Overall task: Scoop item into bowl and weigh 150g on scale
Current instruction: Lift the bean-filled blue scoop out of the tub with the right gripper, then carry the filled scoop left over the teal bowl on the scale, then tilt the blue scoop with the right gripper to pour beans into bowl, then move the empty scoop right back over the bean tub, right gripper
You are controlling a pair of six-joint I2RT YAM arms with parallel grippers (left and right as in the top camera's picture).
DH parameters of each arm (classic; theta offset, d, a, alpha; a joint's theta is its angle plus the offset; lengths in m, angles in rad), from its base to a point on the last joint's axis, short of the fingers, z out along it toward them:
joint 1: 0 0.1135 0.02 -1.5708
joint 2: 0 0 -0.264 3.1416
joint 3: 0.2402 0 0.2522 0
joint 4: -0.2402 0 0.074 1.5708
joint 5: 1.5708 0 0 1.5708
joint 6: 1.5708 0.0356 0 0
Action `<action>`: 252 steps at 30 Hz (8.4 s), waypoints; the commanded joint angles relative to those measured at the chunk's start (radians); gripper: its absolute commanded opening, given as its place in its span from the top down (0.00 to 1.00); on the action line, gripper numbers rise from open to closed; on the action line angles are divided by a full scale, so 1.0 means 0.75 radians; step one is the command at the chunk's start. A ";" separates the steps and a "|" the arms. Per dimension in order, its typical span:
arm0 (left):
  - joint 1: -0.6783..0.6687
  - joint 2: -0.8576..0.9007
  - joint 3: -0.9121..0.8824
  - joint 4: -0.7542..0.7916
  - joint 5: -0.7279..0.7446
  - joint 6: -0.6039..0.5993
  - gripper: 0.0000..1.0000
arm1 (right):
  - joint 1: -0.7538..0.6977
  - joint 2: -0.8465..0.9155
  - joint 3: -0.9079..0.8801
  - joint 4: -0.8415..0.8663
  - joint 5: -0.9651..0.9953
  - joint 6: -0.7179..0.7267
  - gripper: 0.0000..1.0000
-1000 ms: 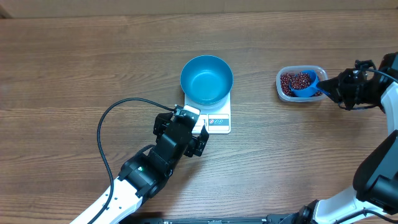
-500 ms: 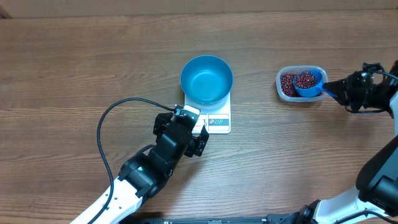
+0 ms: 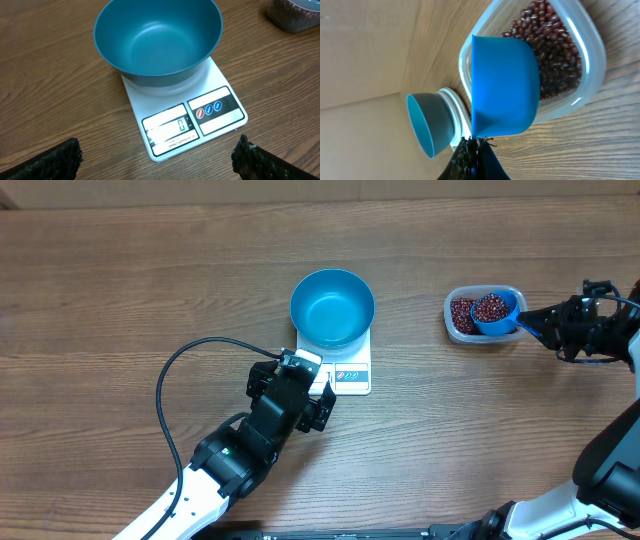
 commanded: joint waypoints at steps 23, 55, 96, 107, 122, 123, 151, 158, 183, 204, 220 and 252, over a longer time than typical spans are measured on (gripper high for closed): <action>0.008 0.008 -0.011 0.001 -0.023 0.025 0.00 | -0.012 -0.001 -0.009 0.027 -0.180 -0.066 0.96; 0.008 0.008 -0.011 0.001 -0.023 0.026 0.01 | 0.013 -0.001 -0.009 0.146 -0.666 -0.060 0.96; 0.008 0.008 -0.011 0.001 -0.023 0.025 0.01 | 0.865 -0.001 -0.006 1.226 -0.255 0.538 0.96; 0.008 0.008 -0.011 0.001 -0.023 0.026 0.01 | 0.909 -0.001 -0.007 1.196 -0.226 0.236 0.96; 0.008 0.008 -0.011 0.001 -0.023 0.026 0.00 | 0.909 -0.001 -0.007 1.062 -0.226 -0.077 0.96; 0.008 0.008 -0.011 0.001 -0.023 0.026 0.00 | 0.909 -0.001 -0.007 1.061 -0.227 -0.097 0.96; 0.008 0.008 -0.011 0.001 -0.023 0.025 0.01 | 0.909 -0.001 -0.007 0.887 0.003 -0.552 0.96; 0.008 0.008 -0.011 0.001 -0.023 0.026 0.00 | 0.909 -0.001 -0.007 0.865 0.001 -0.659 0.96; 0.008 0.008 -0.011 0.001 -0.023 0.026 0.01 | 0.909 -0.001 -0.007 0.848 -0.139 -1.053 0.96; 0.008 0.008 -0.011 0.001 -0.024 0.025 0.00 | 0.909 -0.001 -0.007 0.777 -0.139 -1.522 0.96; 0.008 0.008 -0.011 0.001 -0.024 0.026 0.00 | 0.909 -0.001 -0.007 0.776 -0.139 -1.664 0.96; 0.008 0.008 -0.011 0.001 -0.023 0.025 0.01 | 0.909 -0.079 -0.006 0.683 -0.279 -1.184 0.96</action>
